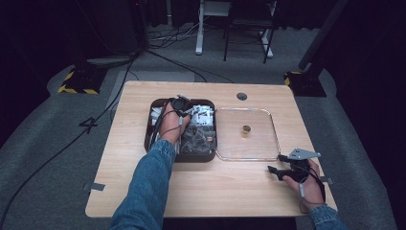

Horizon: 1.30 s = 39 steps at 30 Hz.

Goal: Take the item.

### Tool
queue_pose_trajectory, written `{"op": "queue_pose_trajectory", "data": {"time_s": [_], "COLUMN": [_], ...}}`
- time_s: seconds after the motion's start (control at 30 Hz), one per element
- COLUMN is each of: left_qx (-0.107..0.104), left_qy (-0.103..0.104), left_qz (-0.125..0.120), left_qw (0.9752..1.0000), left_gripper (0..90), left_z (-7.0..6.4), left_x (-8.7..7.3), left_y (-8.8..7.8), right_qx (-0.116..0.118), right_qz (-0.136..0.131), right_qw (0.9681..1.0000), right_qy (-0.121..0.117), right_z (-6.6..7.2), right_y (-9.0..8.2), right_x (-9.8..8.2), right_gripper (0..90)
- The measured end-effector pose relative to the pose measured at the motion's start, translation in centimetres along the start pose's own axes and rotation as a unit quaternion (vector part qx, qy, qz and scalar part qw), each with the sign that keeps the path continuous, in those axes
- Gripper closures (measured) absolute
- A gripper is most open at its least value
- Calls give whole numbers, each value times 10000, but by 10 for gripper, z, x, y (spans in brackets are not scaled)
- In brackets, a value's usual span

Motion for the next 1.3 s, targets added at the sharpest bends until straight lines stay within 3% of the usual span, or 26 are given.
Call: {"op": "queue_pose_trajectory", "data": {"time_s": [0.3,0.5,0.53,0.57,0.67,0.73,0.8,0.87,1.0,1.1,1.23,1.3], "left_qx": [-311,-574,-691,-691,-847,-867,-831,-821,-862,-857,-1049,-1067], "left_qy": [-151,-178,-197,-197,-246,-215,-134,-120,-133,-103,-1,38], "left_qz": [-426,-724,-868,-868,-1059,-1113,-1069,-1168,-1432,-1475,-1653,-1670], "left_qw": [9985,9956,9936,9936,9905,9898,9907,9897,9858,9853,9807,9802], "left_gripper": [888,888,888,888,888,889,889,888,889,889,888,888], "left_z": [9,9,9,9,10,11,13,15,17,17,8,6], "left_x": [1,3,4,4,4,4,1,-2,-4,-5,-7,-8], "left_y": [-17,-35,-44,-44,-56,-64,-71,-83,-103,-111,-129,-132], "right_qx": [1,1,0,1,4,2,4,5,-4,6,4,5], "right_qz": [0,0,-1,-1,-2,-3,-2,-5,0,-2,-10,-11], "right_qw": [10000,10000,10000,10000,10000,10000,10000,10000,10000,10000,10000,10000], "right_qy": [3,3,5,5,7,4,8,-3,-5,5,9,10], "right_z": [0,0,0,0,0,0,0,0,0,0,1,1], "right_y": [0,0,0,0,0,0,1,1,1,2,4,4], "right_x": [0,0,0,0,0,0,1,1,1,2,3,3], "right_gripper": [291,291,292,291,292,292,291,292,292,291,292,292]}}
Point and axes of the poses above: each handheld gripper's, and its own axes: y roughly forward along the jaws, x roughly out of its top, z roughly to its left, the point moved 6 cm from there along y, roughly forward along the jaws, and after that the axes turned 4 degrees about -x, right-handed, at the moved point
